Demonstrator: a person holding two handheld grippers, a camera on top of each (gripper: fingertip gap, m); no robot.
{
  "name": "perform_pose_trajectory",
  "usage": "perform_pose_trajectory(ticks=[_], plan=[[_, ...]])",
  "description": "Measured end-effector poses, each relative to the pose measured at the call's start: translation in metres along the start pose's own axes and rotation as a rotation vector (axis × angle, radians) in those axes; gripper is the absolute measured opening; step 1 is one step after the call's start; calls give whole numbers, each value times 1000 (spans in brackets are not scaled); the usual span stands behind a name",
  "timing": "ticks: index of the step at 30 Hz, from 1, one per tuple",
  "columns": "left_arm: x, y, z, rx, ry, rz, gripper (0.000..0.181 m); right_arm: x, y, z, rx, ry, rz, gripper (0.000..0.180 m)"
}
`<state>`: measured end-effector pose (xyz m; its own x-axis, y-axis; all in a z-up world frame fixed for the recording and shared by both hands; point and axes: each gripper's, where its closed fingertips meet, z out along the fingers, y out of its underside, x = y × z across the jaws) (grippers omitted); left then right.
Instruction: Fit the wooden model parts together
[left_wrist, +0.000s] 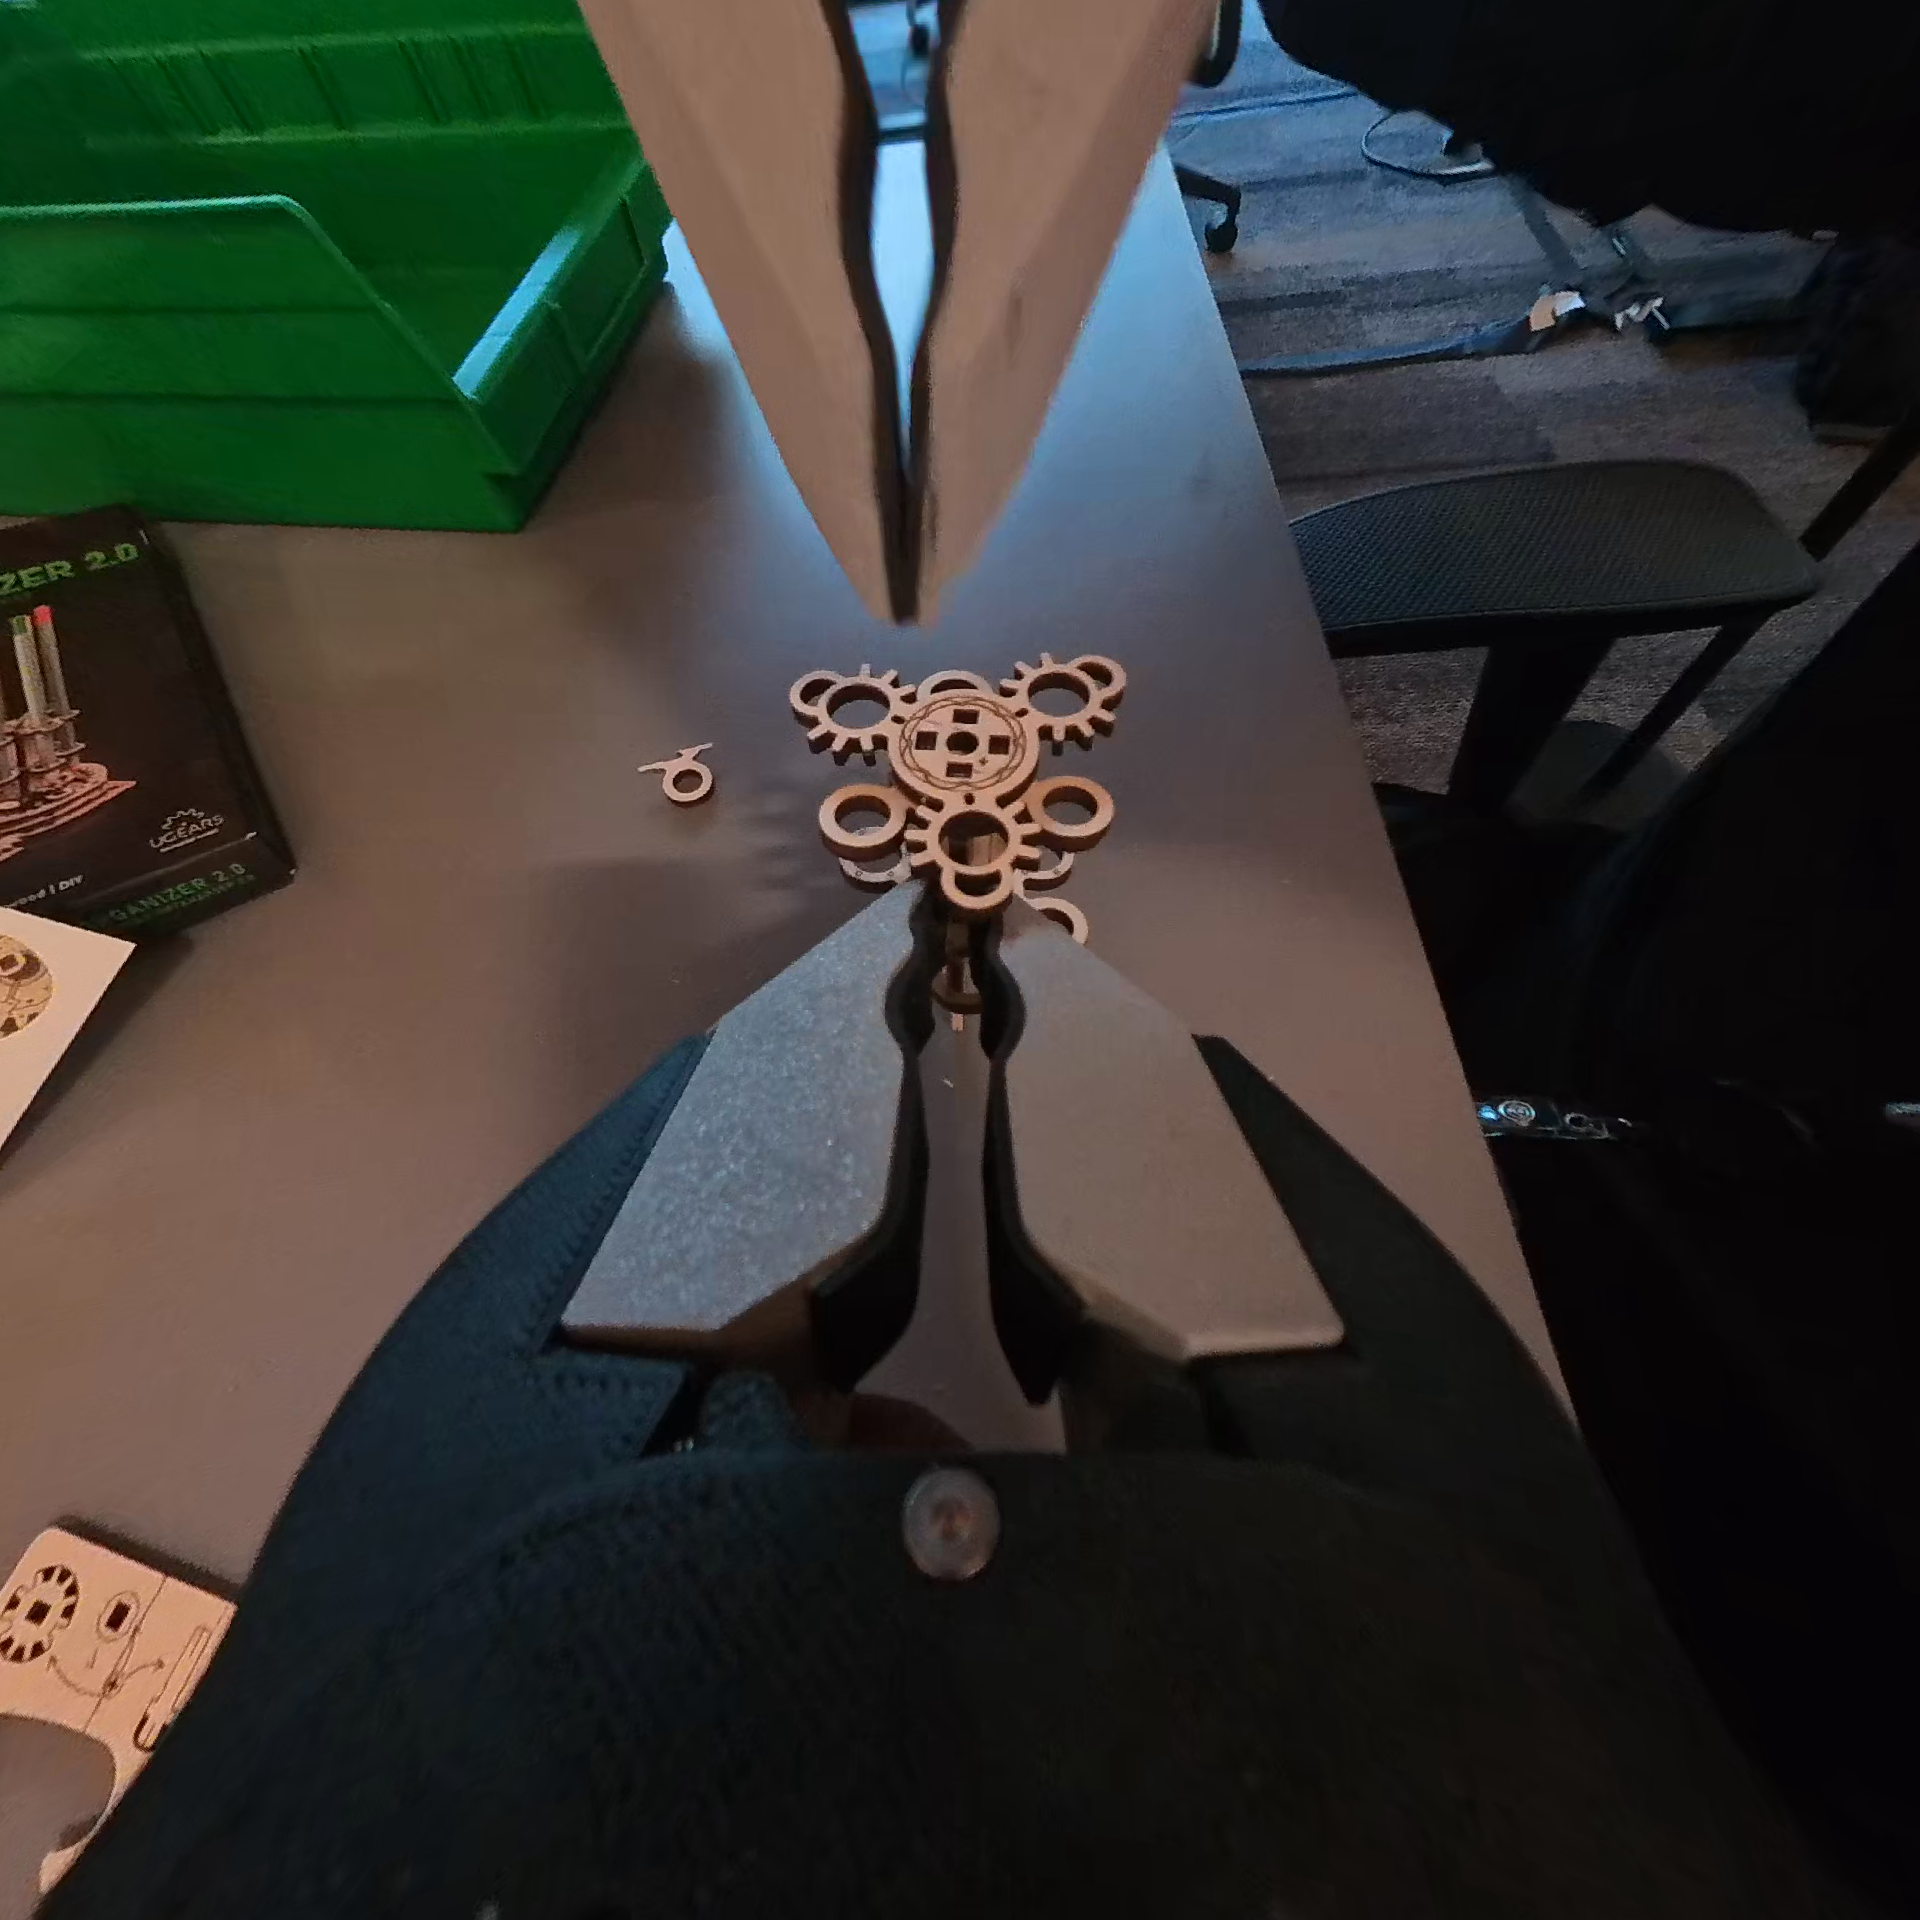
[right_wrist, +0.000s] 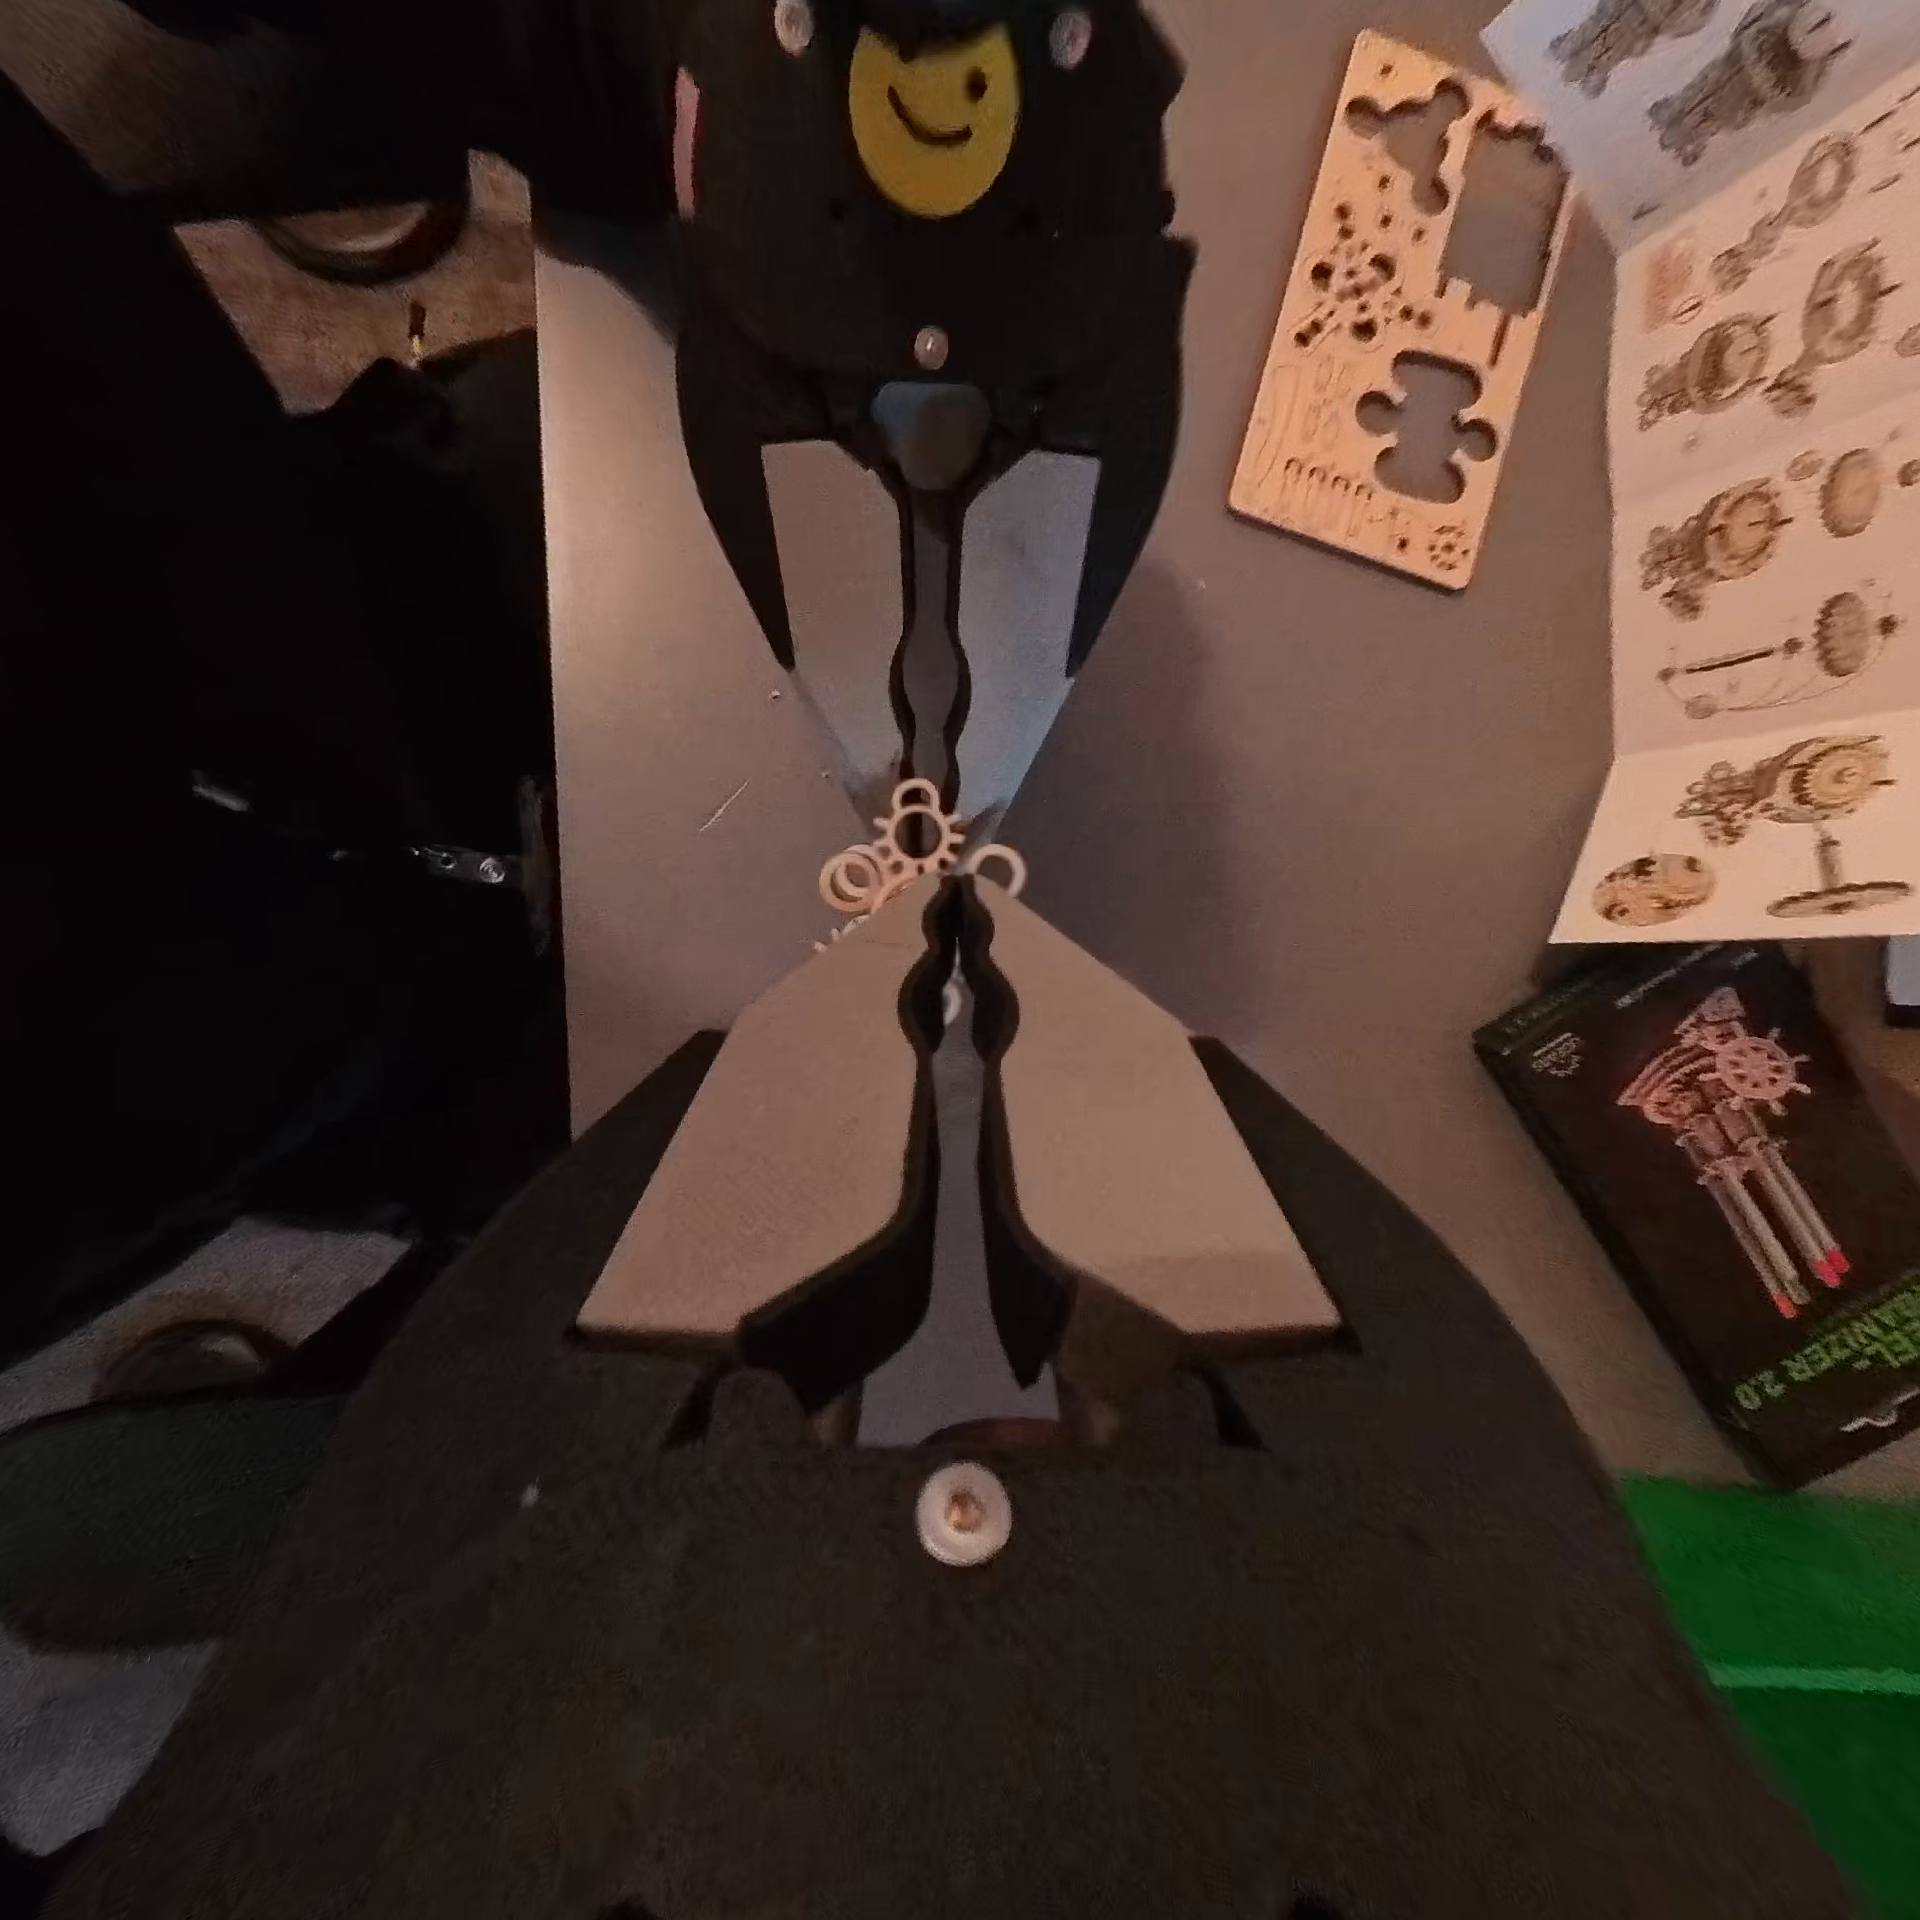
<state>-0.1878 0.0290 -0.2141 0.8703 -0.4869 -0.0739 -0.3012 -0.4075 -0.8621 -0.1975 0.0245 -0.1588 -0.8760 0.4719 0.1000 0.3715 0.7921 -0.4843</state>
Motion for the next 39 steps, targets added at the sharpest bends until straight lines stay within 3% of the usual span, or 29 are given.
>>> perform_pose_trajectory(ticks=[2,9,12,14,18,24,33,39], plan=[[0,0,0,1,0,-3,1,-1,16,13,-90,-21,1,2],[-1,0,-1,6,2,-8,1,9,-7,-9,8,34,-13,0],[-2,1,-1,5,0,-12,1,-5,18,19,-124,-41,-8,0],[-7,8,-1,-30,-37,13,0,1,29,24,-184,-3,-23,0],[1,8,4,-24,11,-4,0,4,-6,-7,10,5,-6,0],[-2,7,1,4,12,-9,0,18,-5,-34,85,93,27,0],[1,-13,-10,216,80,0,0,-4,0,-7,97,19,50,0],[1,-8,-11,231,97,33,0,-13,8,9,39,-14,52,0]])
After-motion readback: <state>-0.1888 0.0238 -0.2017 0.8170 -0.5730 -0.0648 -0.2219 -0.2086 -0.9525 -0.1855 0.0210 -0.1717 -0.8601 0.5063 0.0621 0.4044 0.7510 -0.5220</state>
